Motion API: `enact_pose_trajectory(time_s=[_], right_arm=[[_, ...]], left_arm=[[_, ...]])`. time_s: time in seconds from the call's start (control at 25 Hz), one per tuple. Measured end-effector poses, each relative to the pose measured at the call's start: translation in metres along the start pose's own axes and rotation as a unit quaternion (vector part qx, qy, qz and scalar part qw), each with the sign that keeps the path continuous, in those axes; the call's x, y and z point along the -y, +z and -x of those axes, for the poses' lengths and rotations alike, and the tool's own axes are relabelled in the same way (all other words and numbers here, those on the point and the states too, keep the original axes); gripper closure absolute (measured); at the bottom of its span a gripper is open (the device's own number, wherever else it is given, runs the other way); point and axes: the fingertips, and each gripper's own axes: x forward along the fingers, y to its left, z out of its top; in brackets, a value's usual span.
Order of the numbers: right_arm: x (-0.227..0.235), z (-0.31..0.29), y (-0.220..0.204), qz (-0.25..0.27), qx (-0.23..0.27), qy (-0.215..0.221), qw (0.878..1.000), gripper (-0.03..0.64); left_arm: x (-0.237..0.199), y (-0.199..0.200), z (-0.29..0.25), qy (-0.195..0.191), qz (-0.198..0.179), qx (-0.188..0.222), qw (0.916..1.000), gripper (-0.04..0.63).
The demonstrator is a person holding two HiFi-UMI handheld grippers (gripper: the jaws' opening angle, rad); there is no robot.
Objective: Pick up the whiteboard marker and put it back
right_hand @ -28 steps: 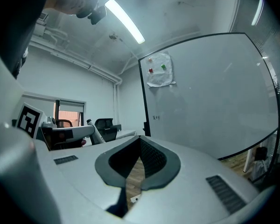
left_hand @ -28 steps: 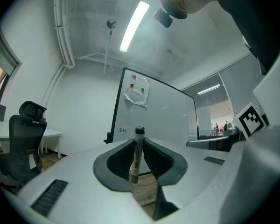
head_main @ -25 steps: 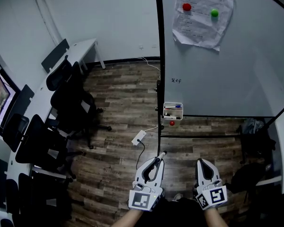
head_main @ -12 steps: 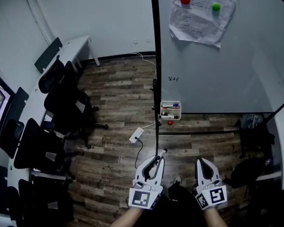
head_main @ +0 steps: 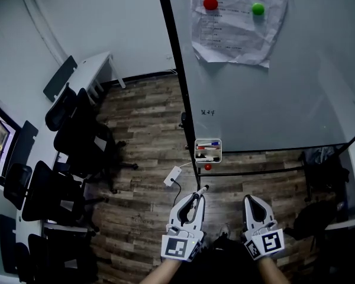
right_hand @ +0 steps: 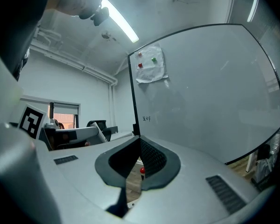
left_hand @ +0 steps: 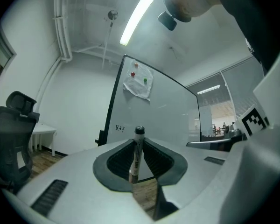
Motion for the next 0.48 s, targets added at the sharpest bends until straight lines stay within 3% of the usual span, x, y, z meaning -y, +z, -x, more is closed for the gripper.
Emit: enact_pose_trajectory(time_s=[0.48], right_arm=[[0.045, -0.032, 0.000, -0.006, -0.017, 0.020, 1.000, 0.604]], left_arm=[[0.006, -0.017, -0.058, 0.011, 0.006, -0.020, 0.9997, 0.522]])
